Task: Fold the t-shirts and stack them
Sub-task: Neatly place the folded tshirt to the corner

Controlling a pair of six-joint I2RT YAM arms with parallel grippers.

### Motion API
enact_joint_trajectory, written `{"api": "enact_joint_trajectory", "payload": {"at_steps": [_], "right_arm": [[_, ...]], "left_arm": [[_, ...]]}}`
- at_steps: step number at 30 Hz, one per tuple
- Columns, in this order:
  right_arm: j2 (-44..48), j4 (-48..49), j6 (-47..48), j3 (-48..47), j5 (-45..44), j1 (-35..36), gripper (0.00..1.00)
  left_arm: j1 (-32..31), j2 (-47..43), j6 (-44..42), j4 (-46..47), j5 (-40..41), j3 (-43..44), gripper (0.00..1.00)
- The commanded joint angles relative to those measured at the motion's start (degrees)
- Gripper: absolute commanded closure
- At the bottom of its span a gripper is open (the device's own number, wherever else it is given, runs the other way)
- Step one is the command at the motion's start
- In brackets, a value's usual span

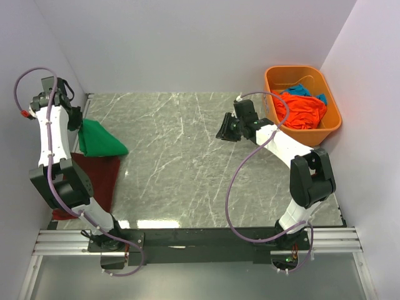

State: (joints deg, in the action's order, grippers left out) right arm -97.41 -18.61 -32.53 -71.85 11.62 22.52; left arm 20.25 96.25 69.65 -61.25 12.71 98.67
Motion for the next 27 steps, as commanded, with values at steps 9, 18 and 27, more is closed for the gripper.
{"api": "enact_joint_trajectory", "payload": {"at_steps": [9, 18, 27], "right_arm": [[4.2, -2.0, 0.5, -1.0, -3.0, 0.4, 0.64], [5.3, -3.4, 1.0, -0.7, -4.8, 1.1, 0.64], [5.7, -5.9, 1.6, -2.7, -6.5, 2.2, 0.64]], "left_arm": [[1.5, -4.1, 0.3, 0.0, -2.7, 2.4, 0.99], [3.8, -7.1, 0.4, 0.0, -3.8, 2.1, 0.99], [6.6, -11.4, 0.4, 1.1, -6.6, -2.0, 0.99]]}}
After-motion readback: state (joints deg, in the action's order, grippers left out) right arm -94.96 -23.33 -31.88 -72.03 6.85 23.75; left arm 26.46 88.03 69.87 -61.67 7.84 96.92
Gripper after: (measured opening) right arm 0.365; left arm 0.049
